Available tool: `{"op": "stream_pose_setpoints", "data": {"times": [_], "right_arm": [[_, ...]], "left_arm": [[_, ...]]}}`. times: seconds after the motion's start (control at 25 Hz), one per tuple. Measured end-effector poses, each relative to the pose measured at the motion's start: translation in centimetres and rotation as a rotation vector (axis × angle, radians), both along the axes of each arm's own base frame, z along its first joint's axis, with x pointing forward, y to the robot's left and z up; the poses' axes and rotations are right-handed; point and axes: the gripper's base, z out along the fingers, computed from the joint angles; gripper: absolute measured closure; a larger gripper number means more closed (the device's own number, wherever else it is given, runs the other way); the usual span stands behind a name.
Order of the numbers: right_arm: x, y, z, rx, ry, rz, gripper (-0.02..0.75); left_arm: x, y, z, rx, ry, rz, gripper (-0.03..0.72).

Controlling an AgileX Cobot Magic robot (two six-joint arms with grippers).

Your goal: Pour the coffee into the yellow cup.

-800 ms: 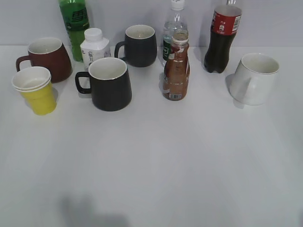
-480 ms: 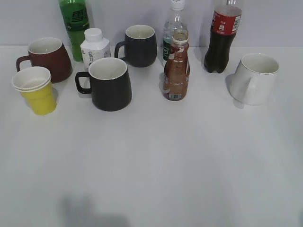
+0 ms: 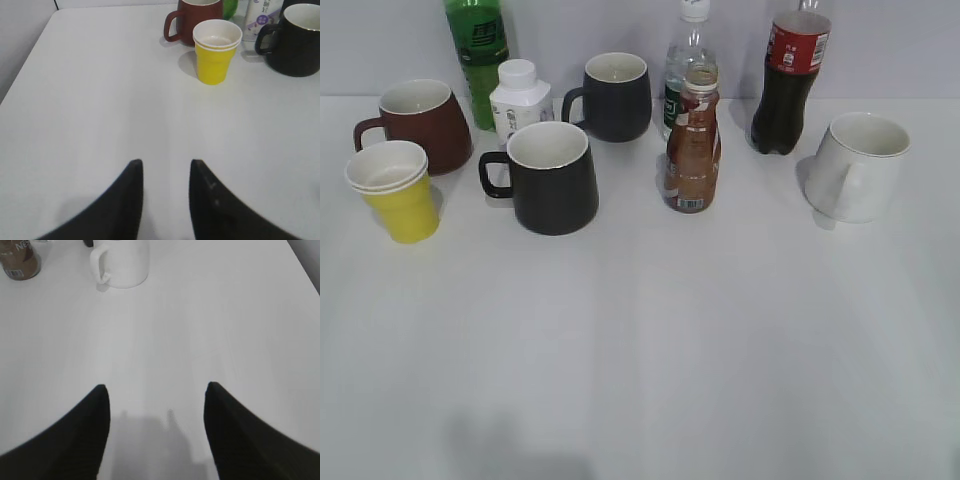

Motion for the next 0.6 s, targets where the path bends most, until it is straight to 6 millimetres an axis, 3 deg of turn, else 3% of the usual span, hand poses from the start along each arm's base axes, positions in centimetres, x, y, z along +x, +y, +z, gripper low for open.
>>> {"op": "stream_pose_setpoints", "data": {"times": [0.6], "right_arm": [[0.00, 0.00, 0.00, 0.000, 0.000, 0.000, 0.290]], "left_arm": [[0.00, 0.00, 0.00, 0.000, 0.000, 0.000, 0.441]]}}
